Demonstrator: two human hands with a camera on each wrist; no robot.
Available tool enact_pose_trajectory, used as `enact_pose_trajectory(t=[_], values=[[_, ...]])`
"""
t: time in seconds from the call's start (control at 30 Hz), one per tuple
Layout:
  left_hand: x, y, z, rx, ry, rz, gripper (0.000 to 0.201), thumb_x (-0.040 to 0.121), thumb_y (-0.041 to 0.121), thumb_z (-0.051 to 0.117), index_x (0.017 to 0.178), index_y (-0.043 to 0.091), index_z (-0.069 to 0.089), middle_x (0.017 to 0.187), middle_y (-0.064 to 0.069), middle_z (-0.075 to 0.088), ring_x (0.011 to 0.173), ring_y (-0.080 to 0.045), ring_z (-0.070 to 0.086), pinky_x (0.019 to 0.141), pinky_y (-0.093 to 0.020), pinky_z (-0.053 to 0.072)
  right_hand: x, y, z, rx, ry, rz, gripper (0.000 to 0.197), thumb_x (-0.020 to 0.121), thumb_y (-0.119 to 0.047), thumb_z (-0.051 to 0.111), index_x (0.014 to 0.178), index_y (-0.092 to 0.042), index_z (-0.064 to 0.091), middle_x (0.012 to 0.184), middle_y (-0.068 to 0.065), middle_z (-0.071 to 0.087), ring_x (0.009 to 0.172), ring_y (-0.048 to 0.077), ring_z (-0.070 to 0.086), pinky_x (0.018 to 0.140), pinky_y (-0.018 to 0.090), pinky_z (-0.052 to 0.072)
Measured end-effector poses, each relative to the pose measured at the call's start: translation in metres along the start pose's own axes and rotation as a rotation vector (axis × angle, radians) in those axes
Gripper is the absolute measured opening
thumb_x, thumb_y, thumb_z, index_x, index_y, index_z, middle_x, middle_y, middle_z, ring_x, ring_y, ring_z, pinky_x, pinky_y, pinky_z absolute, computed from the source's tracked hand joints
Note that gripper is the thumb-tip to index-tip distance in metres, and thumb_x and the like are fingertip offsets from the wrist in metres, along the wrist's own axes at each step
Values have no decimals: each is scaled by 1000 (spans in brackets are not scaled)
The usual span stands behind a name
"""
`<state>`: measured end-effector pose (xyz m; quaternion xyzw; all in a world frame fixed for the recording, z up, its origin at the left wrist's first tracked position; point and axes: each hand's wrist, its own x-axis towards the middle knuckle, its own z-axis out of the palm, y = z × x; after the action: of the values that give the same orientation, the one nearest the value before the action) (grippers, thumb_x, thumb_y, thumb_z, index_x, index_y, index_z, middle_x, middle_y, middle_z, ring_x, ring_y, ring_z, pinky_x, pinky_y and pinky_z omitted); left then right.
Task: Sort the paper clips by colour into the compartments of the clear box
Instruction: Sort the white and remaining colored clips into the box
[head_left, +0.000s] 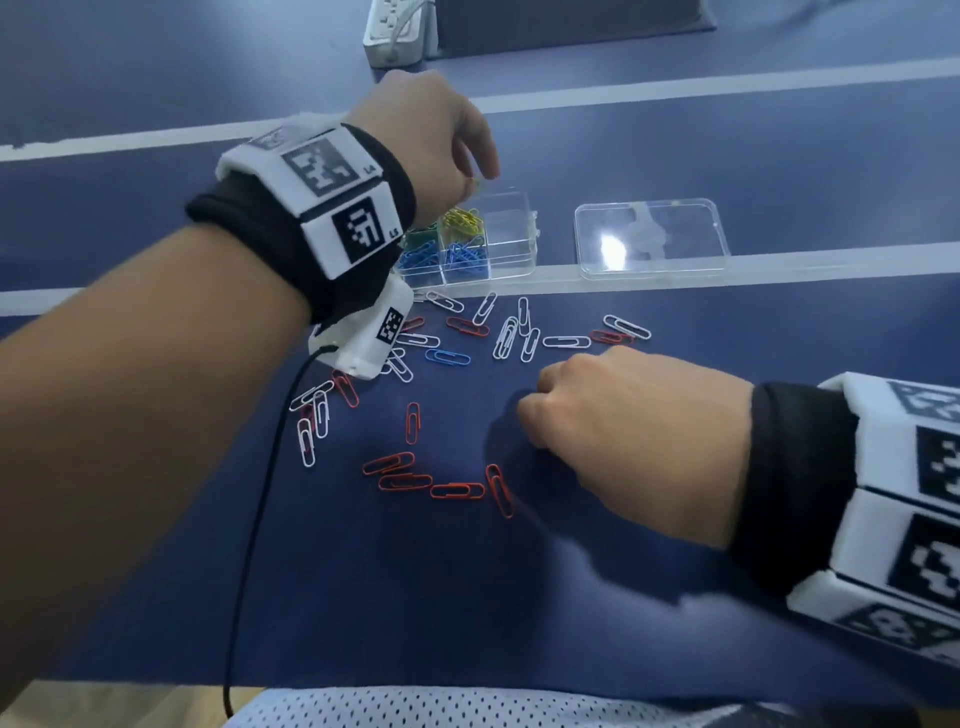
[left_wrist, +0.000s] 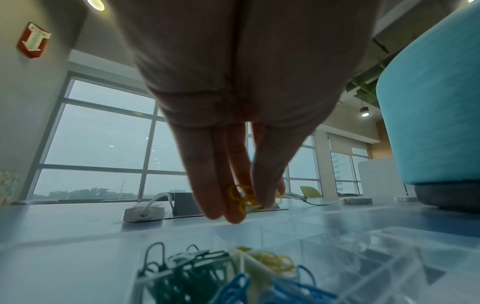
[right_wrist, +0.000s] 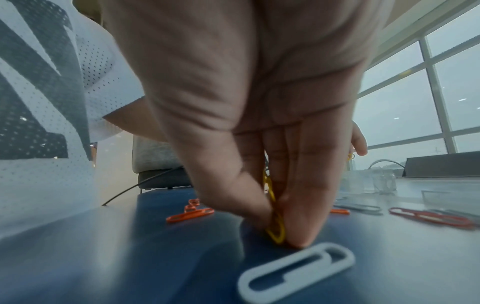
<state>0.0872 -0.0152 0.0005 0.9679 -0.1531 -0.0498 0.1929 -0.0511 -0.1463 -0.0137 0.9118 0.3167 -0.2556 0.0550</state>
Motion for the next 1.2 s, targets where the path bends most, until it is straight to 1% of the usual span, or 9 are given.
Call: enact_pose_trajectory(t=[0.07, 0.23, 0.37, 0.53, 0.7, 0.87, 0.97, 1.07, 1.2], values=[[4, 2, 1, 41, -8, 17, 26, 80, 7, 59, 92, 27, 70, 90, 3, 72, 77, -12, 61, 75, -23, 43, 2, 5, 0, 28, 28, 12, 23, 79, -7, 48, 99, -15, 58, 102, 6, 58, 91, 32, 60, 71, 35, 51], [8, 0, 5, 70, -26, 19, 32, 78, 1, 57, 91, 27, 71, 85, 4, 73, 85, -15, 67, 82, -30, 53, 7, 22, -23, 240, 177, 115, 27, 76, -13, 56, 95, -25, 69, 88, -2, 69, 87, 23, 62, 78, 28, 50], [5, -7, 0, 8, -8, 23, 30, 78, 3, 59, 92, 27, 70, 88, 3, 73, 80, -13, 66, 79, -28, 52, 23, 48, -48, 476, 348, 230, 27, 77, -12, 55, 91, -27, 73, 60, -13, 60, 69, 14, 59, 70, 20, 45], [-5, -18, -7, -19, 13, 3, 27, 83, 8, 56, 98, 26, 69, 90, 2, 72, 80, -12, 62, 76, -22, 42, 58, 67, -74, 747, 479, 303, 24, 79, -9, 56, 88, -22, 74, 80, 4, 74, 78, 17, 72, 81, 32, 58], [-17, -31, -11, -18, 19, -22, 21, 86, 16, 60, 102, 26, 68, 86, 6, 66, 79, -11, 59, 76, -23, 39, 96, 62, -89, 680, 526, 368, 21, 81, -7, 61, 87, -24, 72, 66, -5, 64, 72, 13, 66, 71, 24, 54], [-31, -45, -19, -4, 16, -35, 17, 85, 28, 63, 101, 30, 67, 84, 7, 63, 75, -11, 57, 75, -25, 39, 114, 54, -92, 564, 465, 373, 31, 78, -5, 64, 104, -20, 70, 86, 0, 67, 78, 16, 66, 61, 20, 48], [-38, -51, -20, -3, -7, -34, 17, 84, 31, 62, 100, 30, 67, 82, 7, 64, 72, -11, 57, 75, -27, 42, 115, 51, -90, 547, 459, 371, 31, 78, -7, 63, 104, -22, 69, 75, -1, 64, 79, 17, 68, 49, 16, 38], [-42, -52, -18, 12, -38, -25, 16, 85, 28, 61, 100, 28, 67, 85, 4, 66, 73, -13, 57, 74, -25, 39, 112, 48, -90, 512, 490, 356, 29, 78, -10, 61, 102, -25, 68, 66, -5, 60, 80, 19, 67, 50, 16, 37], [-45, -50, -16, -1, -70, -22, 14, 85, 27, 62, 97, 27, 69, 83, 2, 66, 74, -15, 57, 79, -28, 46, 111, 48, -87, 442, 519, 323, 29, 79, -8, 59, 101, -25, 68, 84, 0, 61, 86, 21, 65, 65, 23, 44]])
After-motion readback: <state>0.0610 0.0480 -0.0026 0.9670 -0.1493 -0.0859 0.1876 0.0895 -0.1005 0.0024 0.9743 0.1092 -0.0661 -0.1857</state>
